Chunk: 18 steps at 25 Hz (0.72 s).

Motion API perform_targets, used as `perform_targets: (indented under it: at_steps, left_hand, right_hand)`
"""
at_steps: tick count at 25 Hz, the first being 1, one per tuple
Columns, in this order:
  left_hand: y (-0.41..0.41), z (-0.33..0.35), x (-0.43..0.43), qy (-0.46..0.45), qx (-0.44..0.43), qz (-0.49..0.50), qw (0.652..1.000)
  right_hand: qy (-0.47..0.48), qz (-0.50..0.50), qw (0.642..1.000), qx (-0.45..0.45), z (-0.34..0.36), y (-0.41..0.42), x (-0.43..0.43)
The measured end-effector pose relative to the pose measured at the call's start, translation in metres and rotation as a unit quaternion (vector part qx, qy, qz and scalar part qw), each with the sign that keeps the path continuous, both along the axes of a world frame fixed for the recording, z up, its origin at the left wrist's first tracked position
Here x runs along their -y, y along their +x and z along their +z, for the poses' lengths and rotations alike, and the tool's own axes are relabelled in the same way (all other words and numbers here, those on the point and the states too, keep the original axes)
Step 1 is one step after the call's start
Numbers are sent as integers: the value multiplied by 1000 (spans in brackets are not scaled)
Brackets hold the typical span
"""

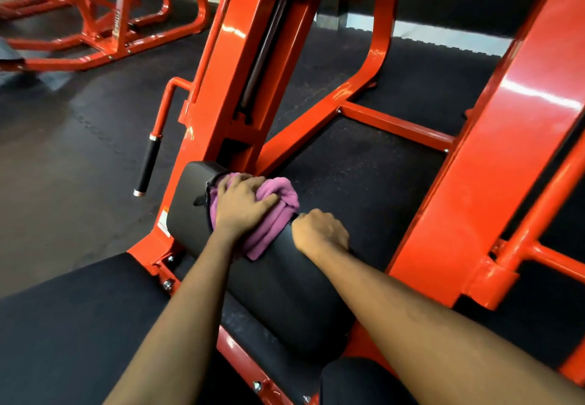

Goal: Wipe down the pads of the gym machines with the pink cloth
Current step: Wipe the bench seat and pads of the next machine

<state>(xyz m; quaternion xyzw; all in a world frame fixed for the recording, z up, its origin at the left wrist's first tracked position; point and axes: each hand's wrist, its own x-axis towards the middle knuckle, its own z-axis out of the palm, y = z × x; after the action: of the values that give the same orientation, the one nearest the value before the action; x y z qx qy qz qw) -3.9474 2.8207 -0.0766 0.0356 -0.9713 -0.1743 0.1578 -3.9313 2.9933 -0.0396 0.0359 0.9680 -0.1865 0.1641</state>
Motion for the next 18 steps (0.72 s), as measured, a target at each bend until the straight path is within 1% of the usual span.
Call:
perform_targets:
  at_steps: [2, 3, 5, 7, 9, 11, 15, 16, 18]
  left_hand:
    - [-28, 5, 33, -23, -3, 15, 1000]
    - [-44, 8, 54, -30, 1, 33, 999]
    - [-68, 10, 91, -47, 32, 68, 996]
    - [-85, 8, 110, -69, 81, 89, 990]
    - [-89, 12, 106, -89, 110, 91, 986]
    - [-78, 15, 87, -86, 91, 66, 990]
    - [-30, -2, 48, -9, -24, -8, 1000]
    - [-25, -7, 49, 1, -43, -17, 999]
    - [-30, -13, 64, 8, -63, -19, 998]
  right_hand:
    - [16, 14, 1000, -6, -6, -7, 11]
    - [27, 41, 999, -7, -10, -12, 15]
    - [21, 74, 997, -14, -16, -21, 22]
    - [17, 68, 996, -48, -21, -23, 27]
    - [30, 57, 994, -86, -17, -18, 28]
    - [38, 52, 994, -91, -11, -12, 27]
    - [58, 66, 995, -48, 0, -17, 44]
    - [52, 67, 995, -51, 1, -18, 53]
    - [41, 63, 993, -94, -4, -21, 69]
